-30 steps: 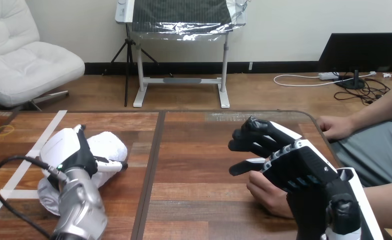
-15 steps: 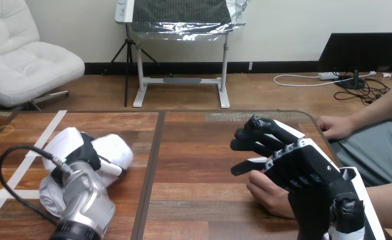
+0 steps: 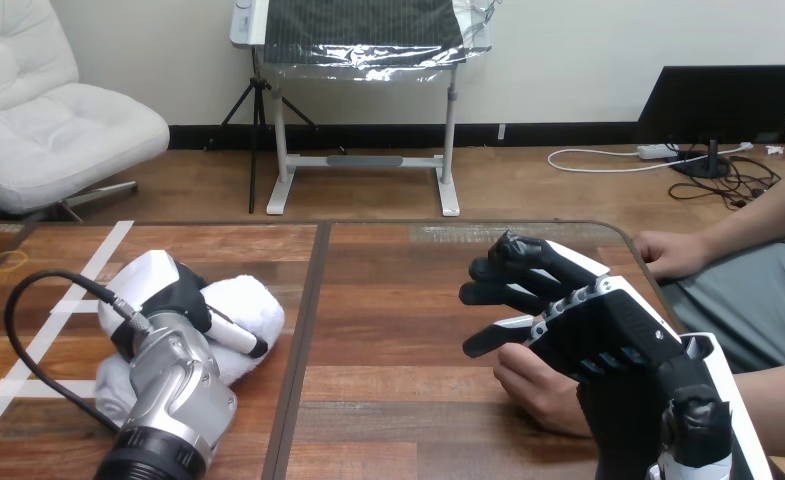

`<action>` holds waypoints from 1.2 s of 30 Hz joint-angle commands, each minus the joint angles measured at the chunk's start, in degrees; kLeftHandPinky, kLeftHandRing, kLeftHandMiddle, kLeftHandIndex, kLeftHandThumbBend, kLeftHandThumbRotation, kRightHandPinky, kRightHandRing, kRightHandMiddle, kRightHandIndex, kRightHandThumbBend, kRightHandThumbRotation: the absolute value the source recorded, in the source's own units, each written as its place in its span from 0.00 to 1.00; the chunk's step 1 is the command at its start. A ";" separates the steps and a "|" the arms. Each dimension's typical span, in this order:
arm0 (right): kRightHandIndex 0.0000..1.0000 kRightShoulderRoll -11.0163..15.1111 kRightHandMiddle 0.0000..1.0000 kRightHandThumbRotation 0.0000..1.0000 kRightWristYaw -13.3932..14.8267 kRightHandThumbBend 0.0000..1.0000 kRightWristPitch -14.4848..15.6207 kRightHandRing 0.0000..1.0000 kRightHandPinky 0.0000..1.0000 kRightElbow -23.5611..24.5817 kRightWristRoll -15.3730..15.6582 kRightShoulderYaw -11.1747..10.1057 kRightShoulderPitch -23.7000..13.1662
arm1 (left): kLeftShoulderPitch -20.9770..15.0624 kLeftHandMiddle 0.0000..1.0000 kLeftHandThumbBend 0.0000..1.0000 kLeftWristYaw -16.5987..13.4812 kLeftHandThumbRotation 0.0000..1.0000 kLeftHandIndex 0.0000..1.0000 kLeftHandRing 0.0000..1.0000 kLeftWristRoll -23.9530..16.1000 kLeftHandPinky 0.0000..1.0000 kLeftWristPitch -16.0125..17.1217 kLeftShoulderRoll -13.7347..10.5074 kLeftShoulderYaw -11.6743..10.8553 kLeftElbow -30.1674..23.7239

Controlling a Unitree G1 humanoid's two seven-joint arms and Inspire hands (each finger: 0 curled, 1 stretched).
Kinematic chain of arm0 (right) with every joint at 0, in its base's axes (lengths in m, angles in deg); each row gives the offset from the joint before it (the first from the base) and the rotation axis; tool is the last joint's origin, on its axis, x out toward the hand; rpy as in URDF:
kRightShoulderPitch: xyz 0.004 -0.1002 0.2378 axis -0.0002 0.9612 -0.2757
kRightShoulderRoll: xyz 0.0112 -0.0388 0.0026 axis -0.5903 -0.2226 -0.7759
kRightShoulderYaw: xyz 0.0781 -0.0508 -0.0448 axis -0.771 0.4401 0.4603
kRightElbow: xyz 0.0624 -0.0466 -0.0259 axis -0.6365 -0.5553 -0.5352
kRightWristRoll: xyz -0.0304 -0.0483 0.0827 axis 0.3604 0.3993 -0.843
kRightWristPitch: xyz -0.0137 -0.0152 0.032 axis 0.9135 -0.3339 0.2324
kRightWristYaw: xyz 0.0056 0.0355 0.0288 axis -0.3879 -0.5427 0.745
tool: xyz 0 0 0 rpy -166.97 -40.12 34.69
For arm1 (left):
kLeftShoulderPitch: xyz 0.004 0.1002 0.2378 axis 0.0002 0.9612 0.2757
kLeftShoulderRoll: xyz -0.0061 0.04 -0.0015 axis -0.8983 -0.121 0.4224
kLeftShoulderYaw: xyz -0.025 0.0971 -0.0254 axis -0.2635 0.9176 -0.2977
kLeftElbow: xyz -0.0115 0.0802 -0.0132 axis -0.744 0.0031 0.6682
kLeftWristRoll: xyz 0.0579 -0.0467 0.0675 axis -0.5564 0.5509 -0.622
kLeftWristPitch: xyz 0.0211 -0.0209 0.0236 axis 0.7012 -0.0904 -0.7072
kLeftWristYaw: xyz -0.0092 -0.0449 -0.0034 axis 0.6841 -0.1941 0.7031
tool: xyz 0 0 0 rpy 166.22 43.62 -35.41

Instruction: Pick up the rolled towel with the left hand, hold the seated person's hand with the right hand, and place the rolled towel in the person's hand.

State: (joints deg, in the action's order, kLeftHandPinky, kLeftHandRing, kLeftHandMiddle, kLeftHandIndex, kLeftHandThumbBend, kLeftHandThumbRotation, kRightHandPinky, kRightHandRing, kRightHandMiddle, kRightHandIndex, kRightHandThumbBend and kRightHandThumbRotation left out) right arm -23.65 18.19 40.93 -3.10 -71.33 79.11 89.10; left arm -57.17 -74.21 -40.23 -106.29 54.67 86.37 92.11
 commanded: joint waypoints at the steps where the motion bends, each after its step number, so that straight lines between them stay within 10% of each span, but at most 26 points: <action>1: 0.78 -0.17 0.77 1.00 0.27 0.72 -0.37 0.73 0.56 2.46 -0.33 -0.72 -2.76 | -0.98 0.42 0.88 0.70 0.03 0.56 0.30 -0.62 0.18 -0.40 0.17 1.67 -1.71; 18: 0.77 -1.29 0.76 1.00 1.93 0.70 -0.79 0.73 0.55 1.68 3.24 -2.96 -3.16 | 1.98 0.29 0.74 -3.32 0.00 0.46 0.19 -0.49 0.10 2.86 0.12 1.42 -5.43; 36: 0.86 0.18 0.85 1.00 2.20 0.63 0.16 0.85 0.79 -1.49 3.25 -8.13 -6.00 | 12.46 0.37 0.76 -7.42 0.00 0.44 0.28 5.52 0.19 12.07 2.13 -5.71 -26.51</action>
State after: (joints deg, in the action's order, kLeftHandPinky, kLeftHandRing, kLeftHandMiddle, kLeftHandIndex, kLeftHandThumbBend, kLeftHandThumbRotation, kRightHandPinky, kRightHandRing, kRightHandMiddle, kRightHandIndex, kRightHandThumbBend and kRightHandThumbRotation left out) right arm -23.73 19.55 40.93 -3.35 -68.55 73.92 87.70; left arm -45.73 -78.39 -36.71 -98.99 55.37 84.21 77.88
